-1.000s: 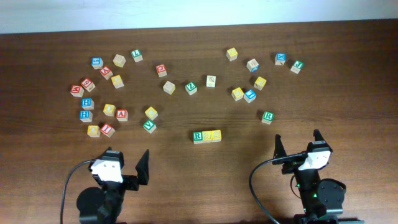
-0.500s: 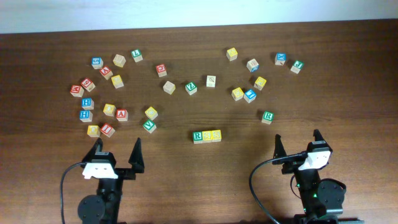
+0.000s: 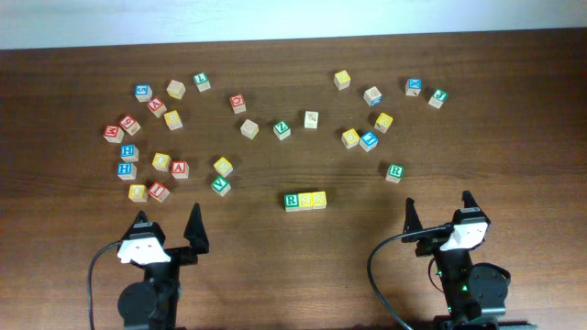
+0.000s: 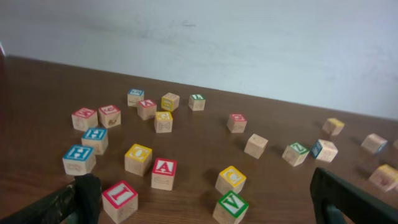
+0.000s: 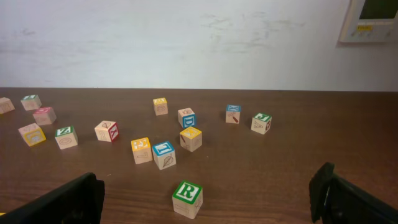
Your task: Spell out RSS
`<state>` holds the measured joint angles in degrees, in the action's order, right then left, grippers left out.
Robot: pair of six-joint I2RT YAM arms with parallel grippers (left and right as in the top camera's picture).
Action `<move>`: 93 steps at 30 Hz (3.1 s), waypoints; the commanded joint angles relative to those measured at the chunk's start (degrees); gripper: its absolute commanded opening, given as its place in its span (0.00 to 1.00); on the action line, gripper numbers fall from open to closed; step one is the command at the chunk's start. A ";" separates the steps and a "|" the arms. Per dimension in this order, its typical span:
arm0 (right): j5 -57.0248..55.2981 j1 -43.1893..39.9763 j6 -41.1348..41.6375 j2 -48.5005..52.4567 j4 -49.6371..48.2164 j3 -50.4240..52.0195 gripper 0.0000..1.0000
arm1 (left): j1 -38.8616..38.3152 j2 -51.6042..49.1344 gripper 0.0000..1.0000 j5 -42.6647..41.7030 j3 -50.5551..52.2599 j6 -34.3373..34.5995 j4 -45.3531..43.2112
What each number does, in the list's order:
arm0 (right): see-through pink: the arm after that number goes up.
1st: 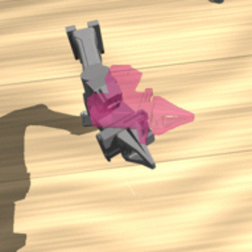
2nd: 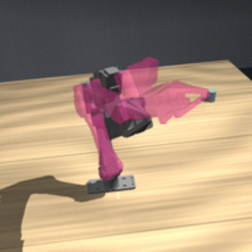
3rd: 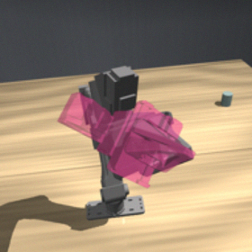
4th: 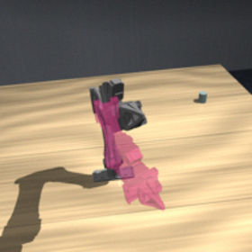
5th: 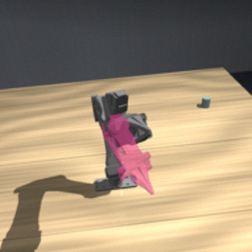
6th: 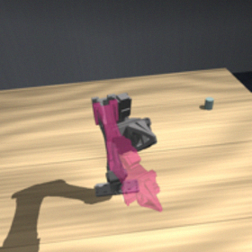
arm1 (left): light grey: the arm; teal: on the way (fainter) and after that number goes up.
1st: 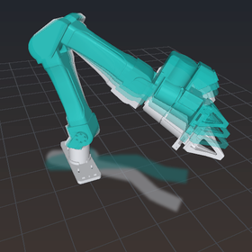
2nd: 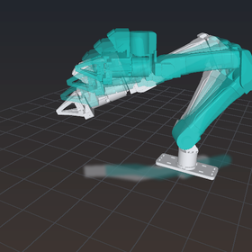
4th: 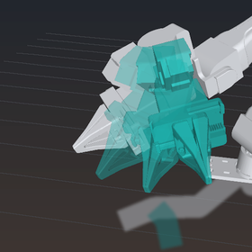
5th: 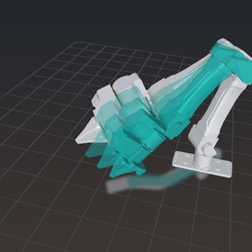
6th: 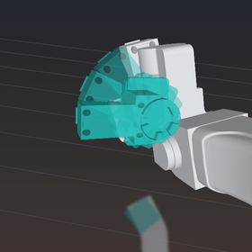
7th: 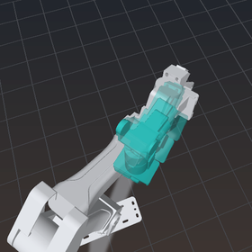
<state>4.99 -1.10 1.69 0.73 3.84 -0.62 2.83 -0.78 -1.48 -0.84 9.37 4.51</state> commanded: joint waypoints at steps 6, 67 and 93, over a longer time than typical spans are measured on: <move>0.35 -0.42 0.26 -0.52 0.28 0.31 0.98 | 0.33 0.50 0.99 0.87 0.33 -7.69 0.33; 0.35 -0.42 0.26 -0.55 0.28 0.31 0.98 | 0.33 0.48 0.99 0.63 0.33 -8.15 0.24; 0.33 -0.42 0.26 -0.55 0.28 0.31 0.98 | 0.33 0.48 0.99 0.66 0.33 -8.15 0.24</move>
<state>4.99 -1.10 1.72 0.73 3.84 -0.62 2.83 -0.80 -1.02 -0.84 2.50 4.64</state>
